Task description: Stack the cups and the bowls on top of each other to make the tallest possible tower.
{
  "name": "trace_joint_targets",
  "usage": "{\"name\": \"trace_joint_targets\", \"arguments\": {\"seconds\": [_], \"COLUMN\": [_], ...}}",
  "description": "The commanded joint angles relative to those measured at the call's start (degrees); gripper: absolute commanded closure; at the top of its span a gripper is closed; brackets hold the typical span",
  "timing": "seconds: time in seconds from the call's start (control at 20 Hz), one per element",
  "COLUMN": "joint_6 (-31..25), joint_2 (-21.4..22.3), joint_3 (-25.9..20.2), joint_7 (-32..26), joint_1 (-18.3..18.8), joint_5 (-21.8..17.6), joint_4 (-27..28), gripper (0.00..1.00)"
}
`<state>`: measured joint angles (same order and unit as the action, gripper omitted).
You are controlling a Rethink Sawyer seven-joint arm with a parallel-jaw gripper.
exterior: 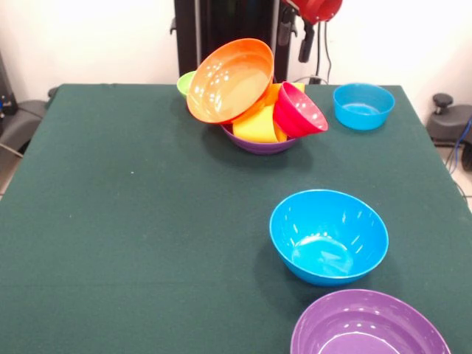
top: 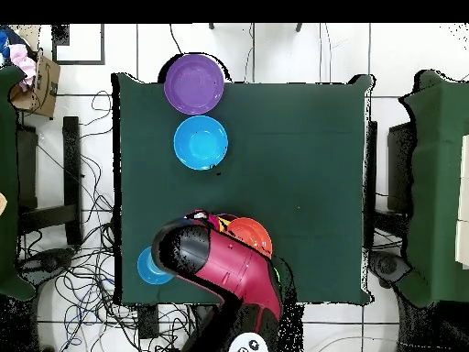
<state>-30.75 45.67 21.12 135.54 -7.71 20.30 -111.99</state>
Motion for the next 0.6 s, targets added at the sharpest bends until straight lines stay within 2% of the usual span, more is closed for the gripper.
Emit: {"name": "trace_joint_targets", "arguments": {"seconds": [0.05, 0.35, 0.6], "joint_6": [-3.79, 2.04, -1.72], "joint_2": [-2.62, -5.29, -4.74], "joint_3": [-4.91, -9.11, -9.62], "joint_7": [7.25, 5.33, 3.98], "joint_1": [1.61, 3.93, 5.22], "joint_5": [0.60, 1.78, 0.59], "joint_4": [3.65, 6.04, 10.03], "gripper": [0.00, 0.00, 0.00]}}
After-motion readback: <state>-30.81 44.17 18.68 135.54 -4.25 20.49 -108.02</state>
